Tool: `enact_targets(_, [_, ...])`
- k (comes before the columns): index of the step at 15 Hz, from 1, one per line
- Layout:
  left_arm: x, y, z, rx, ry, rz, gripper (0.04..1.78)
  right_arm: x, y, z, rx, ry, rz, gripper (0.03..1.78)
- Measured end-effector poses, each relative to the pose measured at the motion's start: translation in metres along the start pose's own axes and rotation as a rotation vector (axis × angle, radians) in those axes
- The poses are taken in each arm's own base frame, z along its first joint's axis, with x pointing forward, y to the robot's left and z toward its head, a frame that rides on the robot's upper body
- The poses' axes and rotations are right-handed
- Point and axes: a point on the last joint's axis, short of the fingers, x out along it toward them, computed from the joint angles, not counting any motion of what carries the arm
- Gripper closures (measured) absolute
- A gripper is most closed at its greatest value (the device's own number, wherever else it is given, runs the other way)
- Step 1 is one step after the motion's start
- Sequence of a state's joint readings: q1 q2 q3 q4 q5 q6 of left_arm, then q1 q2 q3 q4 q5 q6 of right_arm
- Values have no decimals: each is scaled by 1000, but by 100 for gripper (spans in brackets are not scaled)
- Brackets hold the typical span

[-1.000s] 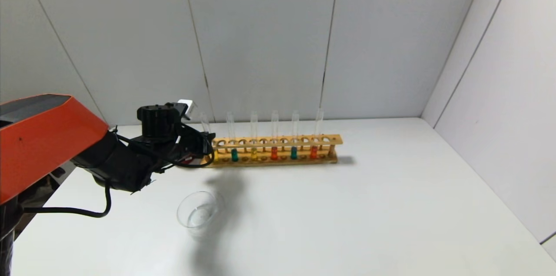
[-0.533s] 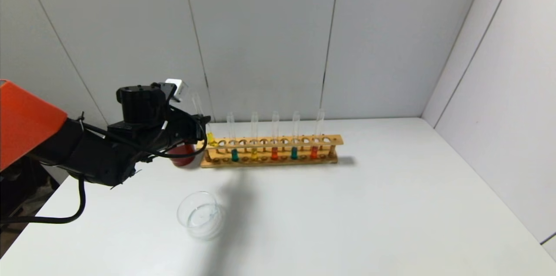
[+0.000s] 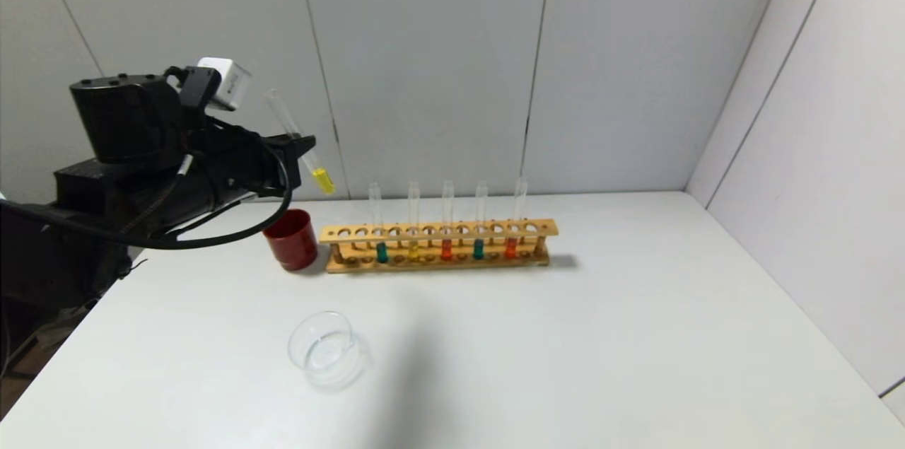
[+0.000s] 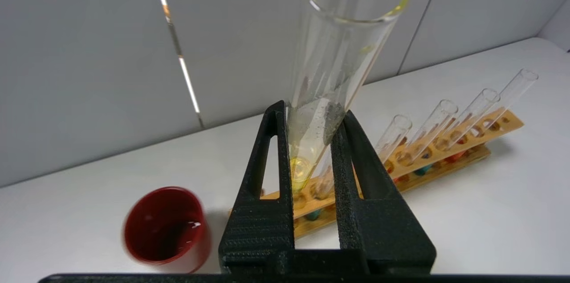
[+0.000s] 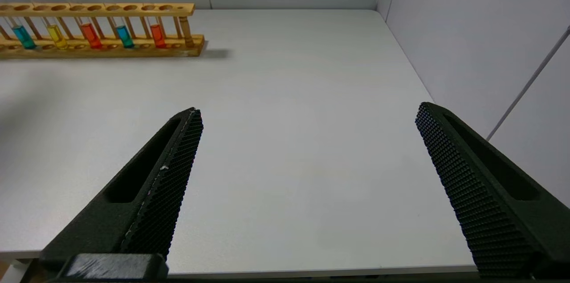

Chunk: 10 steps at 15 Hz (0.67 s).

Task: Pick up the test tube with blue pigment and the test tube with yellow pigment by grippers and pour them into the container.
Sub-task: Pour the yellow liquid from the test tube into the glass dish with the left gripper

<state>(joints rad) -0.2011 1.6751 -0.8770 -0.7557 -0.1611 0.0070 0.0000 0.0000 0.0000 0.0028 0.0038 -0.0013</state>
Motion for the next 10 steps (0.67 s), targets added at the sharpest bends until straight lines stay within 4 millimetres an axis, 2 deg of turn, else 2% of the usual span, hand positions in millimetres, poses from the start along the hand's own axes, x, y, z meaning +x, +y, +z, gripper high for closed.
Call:
enact_targets(4, [-28, 22, -9, 177, 42, 84, 151, 0, 0, 0, 0, 0, 0, 6])
enact_targets(6, [-37, 28, -16, 200, 70, 98, 151, 0, 0, 0, 0, 0, 0, 6])
enact_targets(10, [-56, 25, -30, 187, 121, -42, 151, 0, 0, 0, 0, 0, 0, 6])
